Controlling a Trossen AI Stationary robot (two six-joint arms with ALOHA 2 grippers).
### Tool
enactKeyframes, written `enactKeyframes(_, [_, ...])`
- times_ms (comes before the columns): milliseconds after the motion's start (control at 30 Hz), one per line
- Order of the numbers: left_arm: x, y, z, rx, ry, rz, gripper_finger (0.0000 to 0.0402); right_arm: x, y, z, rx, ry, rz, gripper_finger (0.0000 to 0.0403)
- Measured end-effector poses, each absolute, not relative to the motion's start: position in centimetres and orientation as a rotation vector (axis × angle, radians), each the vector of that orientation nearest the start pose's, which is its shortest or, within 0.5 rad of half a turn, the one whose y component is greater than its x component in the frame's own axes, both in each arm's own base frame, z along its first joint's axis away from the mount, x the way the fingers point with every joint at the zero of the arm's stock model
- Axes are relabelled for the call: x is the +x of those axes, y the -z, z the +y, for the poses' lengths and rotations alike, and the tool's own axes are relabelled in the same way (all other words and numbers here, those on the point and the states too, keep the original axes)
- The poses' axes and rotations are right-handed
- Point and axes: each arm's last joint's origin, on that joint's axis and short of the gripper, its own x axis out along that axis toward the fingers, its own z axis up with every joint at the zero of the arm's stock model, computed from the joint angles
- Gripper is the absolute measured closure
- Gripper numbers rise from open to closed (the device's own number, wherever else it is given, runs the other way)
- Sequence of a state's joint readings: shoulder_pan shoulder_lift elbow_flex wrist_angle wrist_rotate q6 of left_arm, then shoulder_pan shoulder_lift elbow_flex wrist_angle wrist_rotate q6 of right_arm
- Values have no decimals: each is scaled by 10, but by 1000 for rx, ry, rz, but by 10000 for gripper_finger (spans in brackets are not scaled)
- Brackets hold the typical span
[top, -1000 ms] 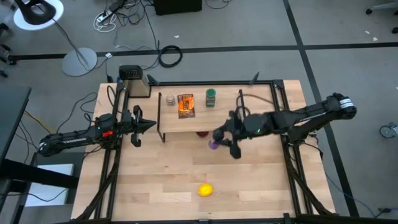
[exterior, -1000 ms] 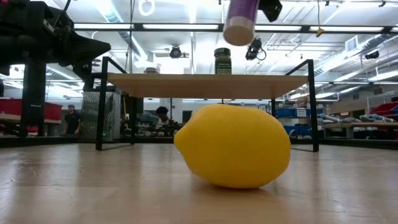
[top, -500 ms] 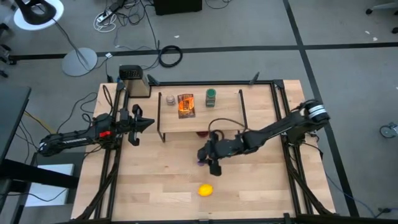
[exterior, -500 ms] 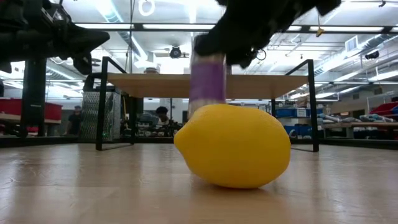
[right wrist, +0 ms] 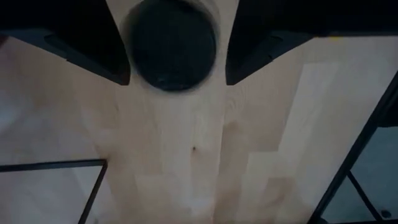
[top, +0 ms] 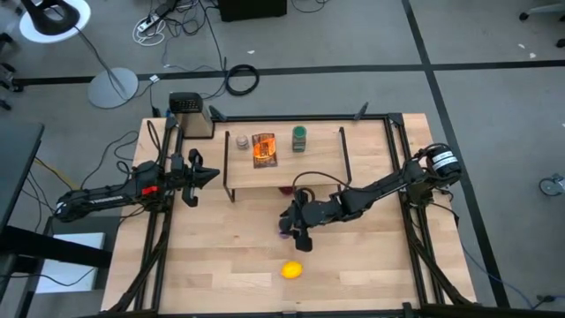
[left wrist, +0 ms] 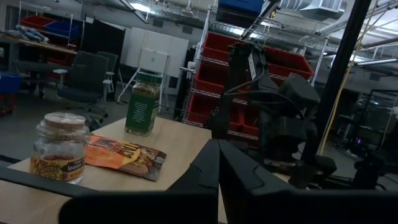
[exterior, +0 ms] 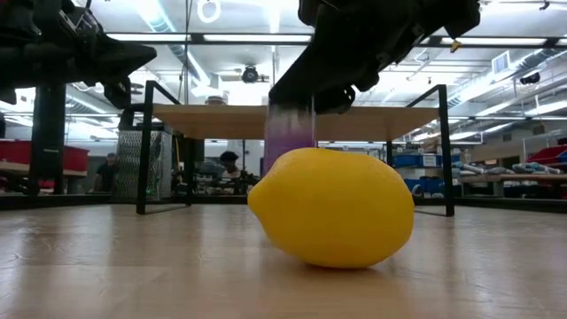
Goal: Shelf spices
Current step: Remove the black seasoning bottle from the shelf, then remove the green seasoning bottle from the shelf
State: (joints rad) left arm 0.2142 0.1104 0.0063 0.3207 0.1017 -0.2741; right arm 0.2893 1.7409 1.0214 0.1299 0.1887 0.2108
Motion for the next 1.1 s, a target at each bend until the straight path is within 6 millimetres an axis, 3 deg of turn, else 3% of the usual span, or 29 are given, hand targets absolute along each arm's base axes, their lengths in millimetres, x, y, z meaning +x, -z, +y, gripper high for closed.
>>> enactKeyframes(300, [100, -188, 19, -240, -82, -227, 394, 354, -199, 101, 68, -45, 554, 105])
enactKeyframes(700, [100, -187, 19, -246, -81, -227, 394, 333, -260, 92, -53, 23, 363, 97])
enactKeyframes(900, [100, -188, 18, -359, -60, -234, 394, 318, -291, 71, -171, 251, 282, 97])
enactKeyframes(1100, [99, -193, 16, -366, 44, -270, 394, 309, -311, 43, -215, 386, 241, 97])
